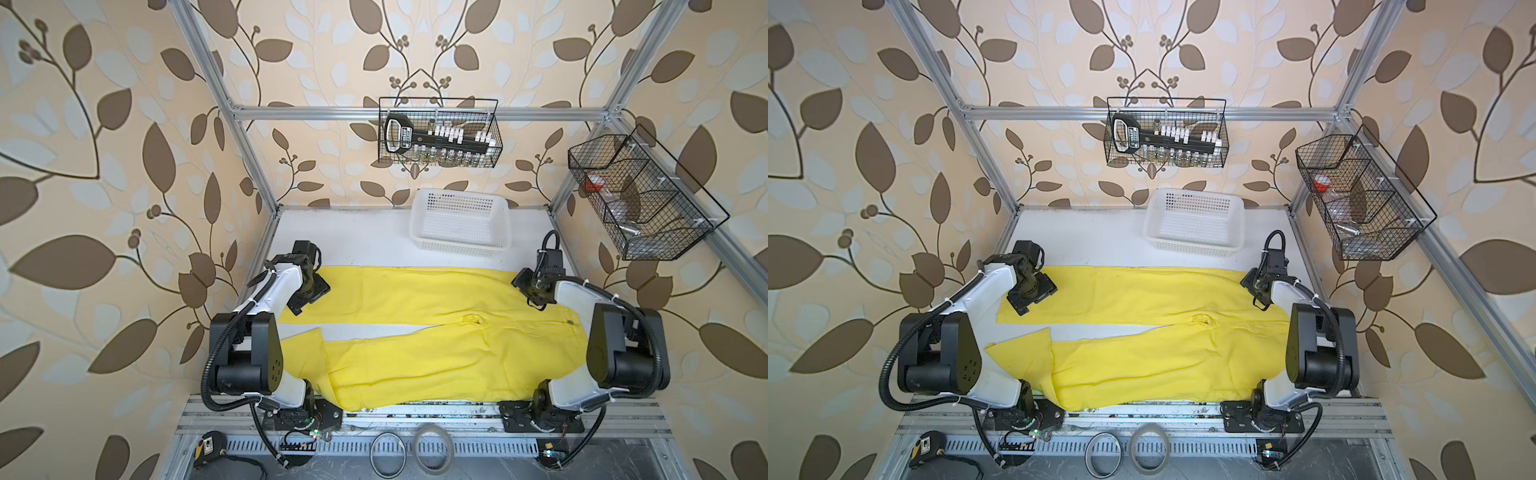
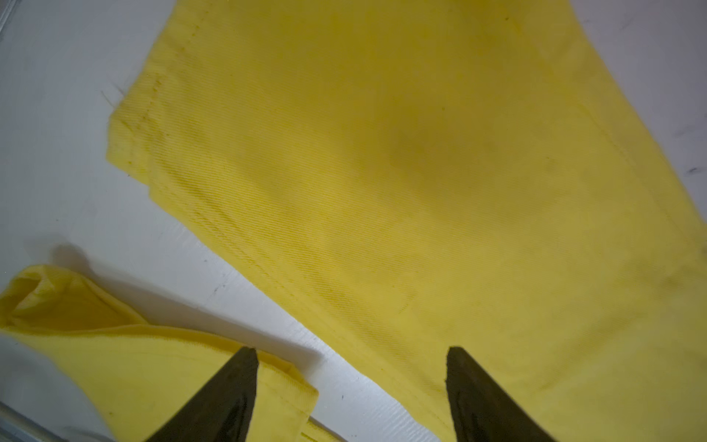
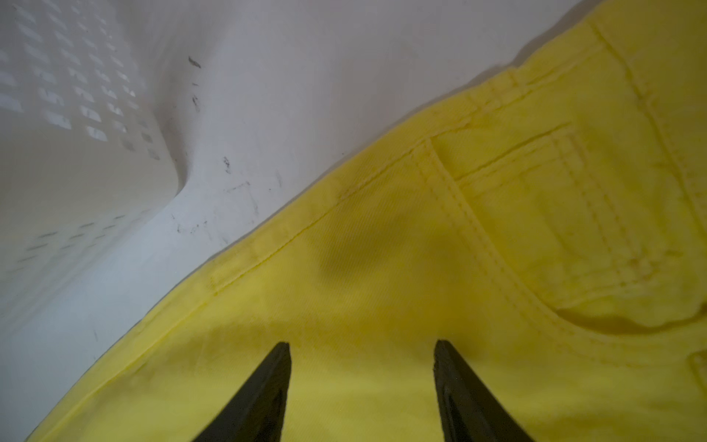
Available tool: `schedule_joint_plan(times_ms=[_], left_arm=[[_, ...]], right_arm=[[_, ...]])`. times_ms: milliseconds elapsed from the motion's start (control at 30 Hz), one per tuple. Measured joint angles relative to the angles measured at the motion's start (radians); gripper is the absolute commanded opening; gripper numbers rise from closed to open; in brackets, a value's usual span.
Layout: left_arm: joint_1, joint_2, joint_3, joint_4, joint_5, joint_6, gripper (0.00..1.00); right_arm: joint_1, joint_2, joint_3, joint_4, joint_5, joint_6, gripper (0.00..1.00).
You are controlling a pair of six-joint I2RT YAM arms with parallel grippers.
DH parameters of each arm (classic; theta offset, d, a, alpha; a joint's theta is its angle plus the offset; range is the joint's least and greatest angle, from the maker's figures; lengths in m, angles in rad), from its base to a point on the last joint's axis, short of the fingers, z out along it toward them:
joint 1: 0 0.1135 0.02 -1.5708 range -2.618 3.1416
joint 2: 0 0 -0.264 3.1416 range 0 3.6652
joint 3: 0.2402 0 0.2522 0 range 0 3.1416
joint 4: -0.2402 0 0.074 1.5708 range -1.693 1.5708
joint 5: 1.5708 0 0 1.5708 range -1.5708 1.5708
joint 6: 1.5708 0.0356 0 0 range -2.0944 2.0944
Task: Fold and stack the trousers
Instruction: Smooth out the trousers at the center of the table.
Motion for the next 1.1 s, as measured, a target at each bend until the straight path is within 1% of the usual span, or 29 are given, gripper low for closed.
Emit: schedule_joint_plan(times_ms=[133, 233, 500, 633, 767, 800, 833, 933, 1000, 1100], left_arm=[[0.0, 0.066, 0.063, 0.013, 0.026, 0.0, 0.8], [-0.006, 0.111, 0.101, 0.027, 0.049, 0.0, 0.8], [-0.047, 0.117, 0.105, 0.009, 0.031, -0.002, 0.8], [-0.045, 0.045, 0.075, -0.044, -0.011, -0.005, 0.8], [-0.046, -0.098, 0.025, -0.107, -0.023, -0.014, 0.8], [-0.046, -0.135, 0.007, -0.122, -0.032, -0.023, 0.83], [-0.046, -0.177, -0.016, -0.142, -0.043, -0.035, 0.83], [-0.046, -0.253, -0.074, -0.205, -0.069, -0.066, 0.83], [-0.052, -0.266, -0.101, -0.223, -0.066, -0.084, 0.83], [-0.109, -0.267, -0.137, -0.237, -0.066, -0.116, 0.82]], right_arm=[[-0.006, 0.083, 0.051, 0.003, 0.003, 0.0, 0.61], [-0.014, 0.111, 0.08, 0.01, 0.011, 0.002, 0.61], [-0.052, 0.16, 0.124, 0.042, 0.014, 0.004, 0.61], [-0.055, 0.177, 0.15, 0.035, 0.018, 0.004, 0.61], [-0.058, 0.175, 0.155, 0.028, 0.015, -0.002, 0.61], [-0.057, 0.171, 0.155, 0.023, 0.015, -0.005, 0.62], [-0.057, 0.161, 0.155, 0.014, 0.014, -0.009, 0.62], [-0.047, 0.094, 0.153, -0.021, 0.011, -0.019, 0.63], [-0.034, 0.021, 0.145, -0.036, 0.004, -0.023, 0.63], [-0.011, -0.102, 0.108, -0.04, -0.019, -0.026, 0.63]])
